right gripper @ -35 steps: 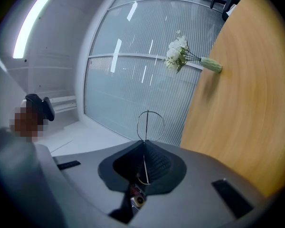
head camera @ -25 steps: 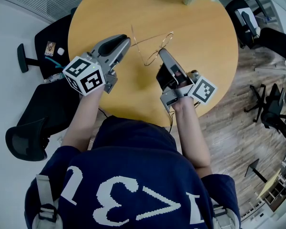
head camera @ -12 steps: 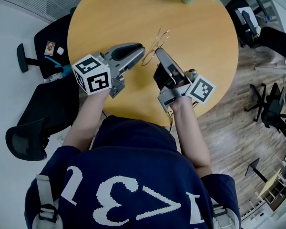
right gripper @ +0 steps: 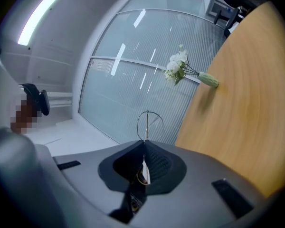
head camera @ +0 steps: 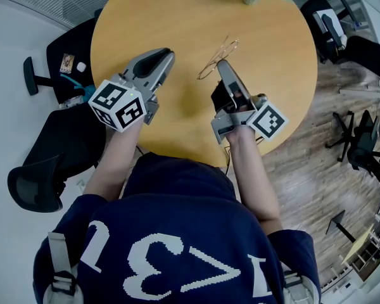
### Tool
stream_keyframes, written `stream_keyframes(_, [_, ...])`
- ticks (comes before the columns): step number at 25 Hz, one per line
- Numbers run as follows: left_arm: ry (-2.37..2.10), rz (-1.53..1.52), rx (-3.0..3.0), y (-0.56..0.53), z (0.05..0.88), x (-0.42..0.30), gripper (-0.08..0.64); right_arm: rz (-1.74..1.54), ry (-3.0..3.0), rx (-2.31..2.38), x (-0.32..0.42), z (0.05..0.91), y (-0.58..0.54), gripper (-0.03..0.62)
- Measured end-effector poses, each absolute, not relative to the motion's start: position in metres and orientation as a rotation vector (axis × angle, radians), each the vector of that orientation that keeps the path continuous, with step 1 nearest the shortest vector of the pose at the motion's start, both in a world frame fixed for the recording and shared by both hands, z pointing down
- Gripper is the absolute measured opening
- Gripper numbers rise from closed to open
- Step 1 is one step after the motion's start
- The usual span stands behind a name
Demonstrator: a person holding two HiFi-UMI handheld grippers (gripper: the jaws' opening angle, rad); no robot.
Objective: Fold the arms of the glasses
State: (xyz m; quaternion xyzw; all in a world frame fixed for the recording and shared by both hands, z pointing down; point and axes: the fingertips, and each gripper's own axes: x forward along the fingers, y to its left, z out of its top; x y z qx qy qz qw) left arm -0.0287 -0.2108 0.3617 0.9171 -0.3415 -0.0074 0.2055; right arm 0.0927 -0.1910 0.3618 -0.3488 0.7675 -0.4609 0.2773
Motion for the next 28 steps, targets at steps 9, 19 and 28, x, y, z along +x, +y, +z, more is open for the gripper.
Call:
stream_keyframes(9, [-1.133, 0.086, 2.578, -0.215, 0.364, -0.039, 0.049, -1.009, 2.193, -1.157, 0.106, 0.354, -0.191, 0.028])
stream_keyframes(19, [-1.116, 0.118, 2.59, -0.208, 0.37, -0.03, 0.049, -0.783, 2.448, -1.338, 0.098, 0.364, -0.186, 0.028])
stream_keyframes(28, [-1.092, 0.138, 2.572, -0.204, 0.382, -0.026, 0.048, -0.776, 2.712, -1.5, 0.091, 0.423, -0.186, 0.028])
